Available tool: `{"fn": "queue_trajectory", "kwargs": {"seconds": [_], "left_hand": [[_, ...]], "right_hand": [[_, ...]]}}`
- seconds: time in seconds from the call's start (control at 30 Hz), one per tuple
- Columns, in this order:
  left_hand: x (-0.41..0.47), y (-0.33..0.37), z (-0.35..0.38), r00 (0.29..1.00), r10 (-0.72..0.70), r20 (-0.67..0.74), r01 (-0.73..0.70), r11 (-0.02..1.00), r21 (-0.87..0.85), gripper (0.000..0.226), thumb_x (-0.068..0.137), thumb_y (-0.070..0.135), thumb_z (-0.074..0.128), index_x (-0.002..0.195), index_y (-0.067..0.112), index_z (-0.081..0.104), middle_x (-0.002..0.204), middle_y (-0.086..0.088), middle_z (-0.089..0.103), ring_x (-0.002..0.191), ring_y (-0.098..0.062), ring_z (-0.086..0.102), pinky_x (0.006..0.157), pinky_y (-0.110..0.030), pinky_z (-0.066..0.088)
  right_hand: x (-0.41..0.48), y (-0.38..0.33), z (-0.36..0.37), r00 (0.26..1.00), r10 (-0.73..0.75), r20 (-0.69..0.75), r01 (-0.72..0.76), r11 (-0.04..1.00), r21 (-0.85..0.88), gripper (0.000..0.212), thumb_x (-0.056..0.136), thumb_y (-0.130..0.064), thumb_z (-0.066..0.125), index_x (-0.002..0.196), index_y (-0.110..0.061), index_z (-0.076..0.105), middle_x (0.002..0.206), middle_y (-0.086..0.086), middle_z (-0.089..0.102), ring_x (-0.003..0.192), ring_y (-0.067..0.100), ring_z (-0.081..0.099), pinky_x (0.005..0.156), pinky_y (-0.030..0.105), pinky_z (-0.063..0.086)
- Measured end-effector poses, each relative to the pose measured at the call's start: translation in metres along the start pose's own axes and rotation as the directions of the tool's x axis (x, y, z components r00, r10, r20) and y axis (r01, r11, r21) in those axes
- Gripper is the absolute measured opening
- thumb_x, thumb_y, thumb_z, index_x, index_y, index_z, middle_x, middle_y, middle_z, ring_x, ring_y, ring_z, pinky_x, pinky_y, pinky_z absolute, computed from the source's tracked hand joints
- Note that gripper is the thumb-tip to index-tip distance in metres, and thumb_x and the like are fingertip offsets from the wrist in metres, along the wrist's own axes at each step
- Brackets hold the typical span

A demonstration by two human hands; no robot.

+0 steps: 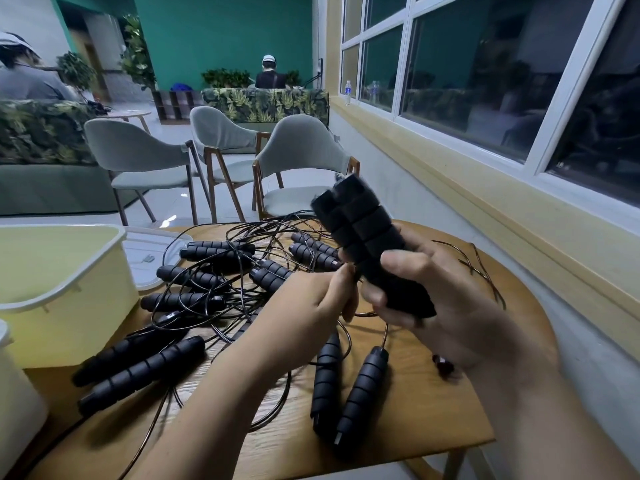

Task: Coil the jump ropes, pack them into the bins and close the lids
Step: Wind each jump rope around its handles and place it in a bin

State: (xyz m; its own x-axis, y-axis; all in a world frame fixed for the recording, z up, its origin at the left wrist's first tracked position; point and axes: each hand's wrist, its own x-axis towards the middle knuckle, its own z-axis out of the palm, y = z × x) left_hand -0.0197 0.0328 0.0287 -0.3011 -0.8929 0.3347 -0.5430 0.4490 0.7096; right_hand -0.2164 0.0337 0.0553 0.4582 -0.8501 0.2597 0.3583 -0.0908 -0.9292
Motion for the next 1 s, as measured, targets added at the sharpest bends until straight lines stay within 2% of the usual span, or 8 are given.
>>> {"fn": "queue_trajectory", "kwargs": {"seconds": [0.1,0.23,0.33,0.5,0.63,0.77,0.87,1.0], "left_hand": [[0.002,-0.003,-0.005,0.996,0.037,-0.081,-0.035,0.999,0.023,0.055,0.11,0.051,0.034,0.072,0.021,0.062,0.063,-0.008,0.06,0.059,-0.017,0.057,0.064,-0.042,0.047],[0.002,-0.006,-0.015,0.987,0.104,-0.121,-0.094,0.992,0.085,0.045,0.11,0.049,0.048,0.074,0.025,0.061,0.064,-0.002,0.061,0.061,-0.013,0.058,0.061,-0.038,0.048],[-0.002,-0.004,-0.024,0.987,0.128,-0.1,-0.123,0.991,0.057,0.035,0.103,0.047,0.064,0.078,0.023,0.067,0.066,0.003,0.064,0.058,-0.006,0.056,0.053,-0.023,0.04],[-0.005,0.001,-0.036,0.987,0.13,-0.096,-0.137,0.988,-0.069,0.027,0.098,0.043,0.072,0.081,0.022,0.072,0.068,0.0,0.065,0.06,-0.014,0.059,0.055,-0.033,0.046],[-0.006,0.0,-0.037,0.982,0.152,-0.11,-0.16,0.985,-0.068,0.03,0.096,0.049,0.073,0.083,0.023,0.073,0.07,-0.001,0.066,0.065,-0.025,0.062,0.057,-0.046,0.049],[-0.006,-0.002,-0.035,0.988,0.133,-0.084,-0.145,0.977,-0.155,0.036,0.092,0.05,0.077,0.083,0.015,0.074,0.072,-0.01,0.067,0.069,-0.033,0.063,0.059,-0.05,0.051],[-0.005,-0.004,-0.036,0.99,0.117,-0.077,-0.132,0.96,-0.247,0.04,0.082,0.044,0.087,0.08,0.008,0.07,0.071,-0.017,0.06,0.063,-0.023,0.055,0.058,-0.038,0.043],[-0.005,-0.008,-0.041,0.996,0.093,0.012,-0.081,0.915,-0.396,0.045,0.075,0.04,0.089,0.08,0.004,0.063,0.074,-0.025,0.051,0.066,-0.021,0.047,0.062,-0.036,0.036]], "right_hand": [[-0.001,-0.008,-0.004,0.993,-0.058,-0.104,0.056,0.998,-0.028,0.058,0.093,-0.016,0.07,0.148,-0.013,0.051,0.124,0.024,0.069,0.07,0.019,0.053,0.047,0.024,0.034],[-0.002,-0.011,-0.016,0.944,-0.122,-0.307,0.036,0.962,-0.271,0.049,0.092,-0.022,0.083,0.138,-0.019,0.065,0.111,0.035,0.064,0.071,0.025,0.05,0.048,0.026,0.038],[-0.006,-0.013,-0.026,0.905,-0.191,-0.38,-0.056,0.832,-0.553,0.042,0.091,-0.032,0.083,0.132,-0.036,0.071,0.084,0.004,0.068,0.07,0.016,0.059,0.061,0.029,0.047],[-0.015,-0.023,-0.021,0.963,-0.037,-0.266,-0.199,0.567,-0.8,0.053,0.085,-0.045,0.085,0.131,-0.064,0.065,0.108,-0.024,0.076,0.097,-0.008,0.069,0.081,0.014,0.045],[-0.016,-0.024,-0.013,0.964,0.253,-0.075,-0.189,0.465,-0.865,0.052,0.088,-0.044,0.085,0.135,-0.054,0.066,0.119,-0.024,0.075,0.11,-0.005,0.069,0.085,0.009,0.049],[-0.016,-0.027,-0.011,0.932,0.363,0.003,-0.144,0.378,-0.915,0.036,0.093,-0.045,0.081,0.128,-0.045,0.071,0.112,-0.018,0.076,0.105,0.003,0.07,0.094,0.029,0.054],[-0.018,-0.032,-0.009,0.905,0.421,0.061,-0.122,0.395,-0.911,0.036,0.094,-0.042,0.082,0.129,-0.043,0.072,0.107,-0.009,0.077,0.097,0.016,0.072,0.089,0.044,0.059],[-0.02,-0.037,-0.01,0.861,0.476,0.176,-0.113,0.519,-0.847,0.034,0.096,-0.021,0.082,0.129,-0.017,0.074,0.087,-0.018,0.071,0.074,-0.005,0.065,0.065,0.01,0.046]]}}
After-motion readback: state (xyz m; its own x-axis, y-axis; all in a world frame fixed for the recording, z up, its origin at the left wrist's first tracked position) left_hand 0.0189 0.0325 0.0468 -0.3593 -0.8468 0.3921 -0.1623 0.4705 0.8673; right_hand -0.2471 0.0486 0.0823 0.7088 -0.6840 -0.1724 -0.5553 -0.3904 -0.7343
